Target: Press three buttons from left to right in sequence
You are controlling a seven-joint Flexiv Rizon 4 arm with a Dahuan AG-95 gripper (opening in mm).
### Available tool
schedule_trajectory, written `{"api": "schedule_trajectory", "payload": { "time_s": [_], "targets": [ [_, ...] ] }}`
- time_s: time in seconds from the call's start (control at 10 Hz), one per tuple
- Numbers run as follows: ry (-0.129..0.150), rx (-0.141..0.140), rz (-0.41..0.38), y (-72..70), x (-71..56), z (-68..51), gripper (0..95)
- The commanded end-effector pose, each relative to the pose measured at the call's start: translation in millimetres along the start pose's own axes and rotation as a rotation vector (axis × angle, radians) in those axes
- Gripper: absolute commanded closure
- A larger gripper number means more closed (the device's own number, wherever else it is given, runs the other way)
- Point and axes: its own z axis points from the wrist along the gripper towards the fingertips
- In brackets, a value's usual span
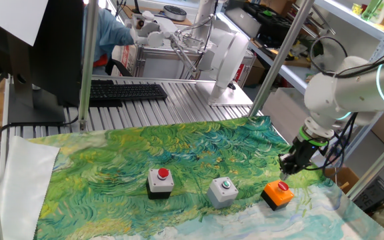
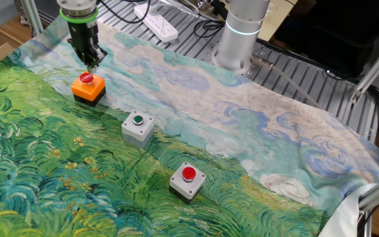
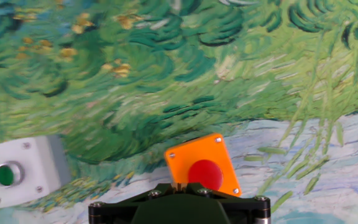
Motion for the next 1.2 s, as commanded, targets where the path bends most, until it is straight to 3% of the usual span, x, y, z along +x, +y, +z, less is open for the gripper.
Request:
{"api": "schedule_trajectory", "payload": {
  "time_s": [0.1, 0.5, 1.2],
  "targets": [
    [-0.001, -0.003, 0.012, 3.4, -2.4, -0.2, 95.0],
    [-0.011, -0.001, 0.025, 16.9, -1.5, 4.4, 95.0],
    [-0.012, -0.001, 0.025, 21.2, -16.8, 0.2, 95.0]
  ]
}}
